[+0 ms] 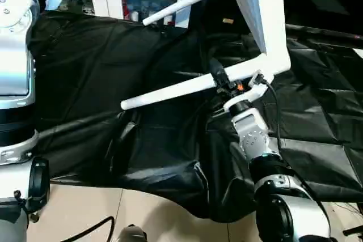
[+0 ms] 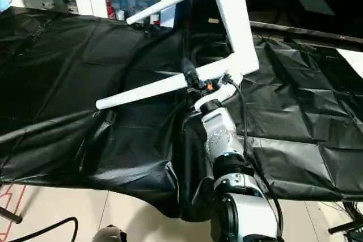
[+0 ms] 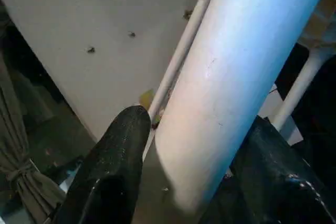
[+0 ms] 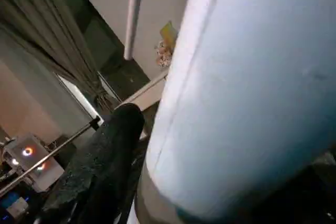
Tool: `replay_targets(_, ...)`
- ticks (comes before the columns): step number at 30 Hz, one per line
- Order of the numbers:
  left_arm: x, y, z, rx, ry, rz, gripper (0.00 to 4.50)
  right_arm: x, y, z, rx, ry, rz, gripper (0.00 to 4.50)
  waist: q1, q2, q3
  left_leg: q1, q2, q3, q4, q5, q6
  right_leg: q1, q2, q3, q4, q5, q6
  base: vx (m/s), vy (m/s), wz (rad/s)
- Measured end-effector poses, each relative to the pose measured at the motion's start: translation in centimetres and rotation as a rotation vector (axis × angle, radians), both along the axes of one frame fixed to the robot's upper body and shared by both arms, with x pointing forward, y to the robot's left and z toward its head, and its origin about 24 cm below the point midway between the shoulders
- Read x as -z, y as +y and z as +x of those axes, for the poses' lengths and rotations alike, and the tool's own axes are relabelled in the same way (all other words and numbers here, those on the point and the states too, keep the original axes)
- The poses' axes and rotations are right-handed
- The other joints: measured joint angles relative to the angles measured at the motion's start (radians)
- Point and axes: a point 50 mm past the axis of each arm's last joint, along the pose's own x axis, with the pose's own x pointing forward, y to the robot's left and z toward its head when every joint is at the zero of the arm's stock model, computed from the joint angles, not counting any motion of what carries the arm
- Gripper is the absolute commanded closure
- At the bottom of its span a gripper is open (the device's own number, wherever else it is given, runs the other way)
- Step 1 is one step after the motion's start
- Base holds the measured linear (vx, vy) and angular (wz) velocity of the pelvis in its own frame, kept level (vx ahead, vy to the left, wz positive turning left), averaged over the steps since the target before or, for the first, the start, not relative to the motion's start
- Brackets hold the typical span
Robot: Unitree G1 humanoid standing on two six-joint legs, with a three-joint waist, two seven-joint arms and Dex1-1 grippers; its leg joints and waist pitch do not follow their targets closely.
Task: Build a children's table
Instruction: Flip table
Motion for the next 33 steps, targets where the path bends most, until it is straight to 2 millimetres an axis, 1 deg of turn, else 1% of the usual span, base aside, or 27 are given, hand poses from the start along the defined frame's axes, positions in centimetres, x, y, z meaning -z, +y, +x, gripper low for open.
replay_targets(3,0.2,0.3,0.0,-0.011,-0.005,-0.025,2.19,-0.4,-0.3,-0.1,0.002,-0.018,0.007,2.13,0.002,0.000,0.000,0.000,0.000,0.000,0.000,0.000,0.000,0.000,0.000,0.000,0.000,0.000,0.000,0.000,0.000,0.00)
replay_targets(4,0.2,0.4,0.0,-0.015,-0.007,-0.038,2.19,-0.6,-0.4,-0.2,0.003,-0.030,0.011,2.13,0.003,0.000,0.000,-0.001,0.000,0.000,0.000,0.000,0.000,0.000,0.000,0.000,0.000,0.000,0.000,0.000,0.000,0.00)
replay_targets(5,0.3,0.5,0.0,-0.018,-0.008,-0.045,2.19,-0.8,-0.5,-0.2,0.003,-0.037,0.011,2.38,0.003,0.000,0.000,-0.001,0.000,0.000,0.000,0.001,0.001,0.000,0.000,0.000,0.000,0.000,0.000,0.000,0.000,0.00)
replay_targets(9,0.7,1.2,0.0,-0.042,-0.013,-0.087,2.19,-1.8,-1.0,-0.3,0.010,-0.081,-0.002,2.52,0.004,-0.001,0.000,-0.001,0.000,0.000,0.000,0.002,0.002,0.000,0.000,-0.001,0.000,0.000,0.000,0.000,0.000,0.00)
replay_targets(13,2.0,2.2,-0.1,-0.068,-0.002,-0.166,2.23,-4.1,-2.0,-0.3,0.032,-0.160,-0.092,2.59,0.004,-0.001,0.000,-0.002,0.000,0.000,0.000,0.002,0.002,0.000,0.000,-0.001,0.000,0.000,0.000,0.000,0.000,0.00)
replay_targets(16,3.6,2.8,-0.2,-0.079,0.030,-0.218,2.33,-6.1,-2.9,-0.4,0.055,-0.221,-0.173,2.61,0.004,-0.003,-0.001,-0.002,0.000,-0.001,0.000,0.002,0.002,0.000,0.000,-0.002,-0.001,0.000,0.000,0.000,0.000,0.00)
replay_targets(18,5.2,3.1,-0.4,-0.090,0.061,-0.246,2.42,-7.5,-3.5,-0.5,0.068,-0.261,-0.236,2.63,0.004,-0.009,-0.002,-0.002,0.000,-0.001,0.000,0.002,0.002,0.000,0.000,-0.002,-0.001,0.000,0.000,0.000,0.000,0.00)
replay_targets(19,6.1,3.2,-0.4,-0.097,0.089,-0.258,2.46,-8.2,-3.7,-0.5,0.075,-0.280,-0.268,2.63,0.004,-0.015,-0.004,-0.002,0.001,-0.001,0.000,0.002,0.002,0.000,0.000,-0.002,-0.001,0.000,0.000,0.000,0.000,0.00)
replay_targets(20,6.5,3.3,-0.4,-0.100,0.105,-0.264,2.51,-8.4,-3.9,-0.5,0.079,-0.287,-0.282,2.63,0.004,-0.018,-0.004,-0.002,0.001,-0.001,0.000,0.002,0.002,0.000,0.000,-0.002,-0.001,0.000,0.000,0.000,0.000,0.00)
replay_targets(21,7.3,3.3,-0.4,-0.109,0.131,-0.275,2.56,-9.0,-3.9,-0.6,0.085,-0.299,-0.310,2.64,0.005,-0.024,-0.004,-0.002,0.001,-0.001,0.000,0.002,0.002,0.001,0.001,-0.002,-0.001,0.001,0.000,0.000,0.000,0.00)
replay_targets(23,8.9,3.5,-0.6,-0.127,0.174,-0.296,2.66,-9.7,-4.1,-0.4,0.096,-0.315,-0.366,2.65,0.004,-0.031,-0.004,-0.002,0.001,-0.002,0.001,0.002,0.002,0.001,0.000,-0.002,-0.002,0.002,0.001,0.000,0.000,0.00)
replay_targets(25,10.2,3.7,-0.7,-0.143,0.210,-0.312,2.76,-10.2,-4.0,-0.4,0.098,-0.322,-0.398,2.65,0.004,-0.036,-0.004,-0.002,0.001,-0.002,0.001,0.002,0.002,0.002,0.000,-0.002,-0.002,0.003,0.001,0.000,0.000,0.00)
replay_targets(26,10.6,3.7,-1.0,-0.151,0.217,-0.319,2.76,-10.3,-3.9,-0.4,0.100,-0.323,-0.408,2.65,0.004,-0.036,-0.004,-0.002,0.001,-0.002,0.001,0.002,0.002,0.002,0.000,-0.002,-0.003,0.003,0.001,0.000,0.000,0.00)
replay_targets(27,11.8,3.6,-1.7,-0.156,0.242,-0.340,2.79,-10.6,-4.2,-0.4,0.116,-0.321,-0.432,2.66,0.005,-0.039,-0.005,-0.002,0.000,-0.002,0.002,0.002,0.002,0.002,0.000,-0.002,-0.003,0.003,0.001,0.000,0.000,0.00)
replay_targets(29,12.9,3.6,-2.2,-0.163,0.273,-0.356,2.83,-10.8,-4.2,-0.3,0.120,-0.322,-0.457,2.68,0.011,-0.046,-0.005,-0.002,0.002,-0.002,0.001,0.002,0.001,0.003,0.001,-0.003,-0.003,0.003,0.001,0.000,0.000,0.00)
replay_targets(32,14.1,3.8,-3.0,-0.189,0.295,-0.367,2.84,-10.8,-3.8,-0.3,0.106,-0.322,-0.493,2.68,0.010,-0.053,-0.008,-0.002,0.002,-0.003,0.002,0.002,0.001,0.004,0.001,-0.003,-0.003,0.004,0.001,0.000,0.000,0.00)
replay_targets(33,14.4,3.8,-3.2,-0.195,0.301,-0.371,2.84,-10.8,-3.7,-0.3,0.105,-0.319,-0.502,2.68,0.010,-0.054,-0.009,-0.001,0.001,-0.003,0.002,0.002,0.001,0.004,0.001,-0.003,-0.003,0.004,0.001,0.000,0.000,0.00)
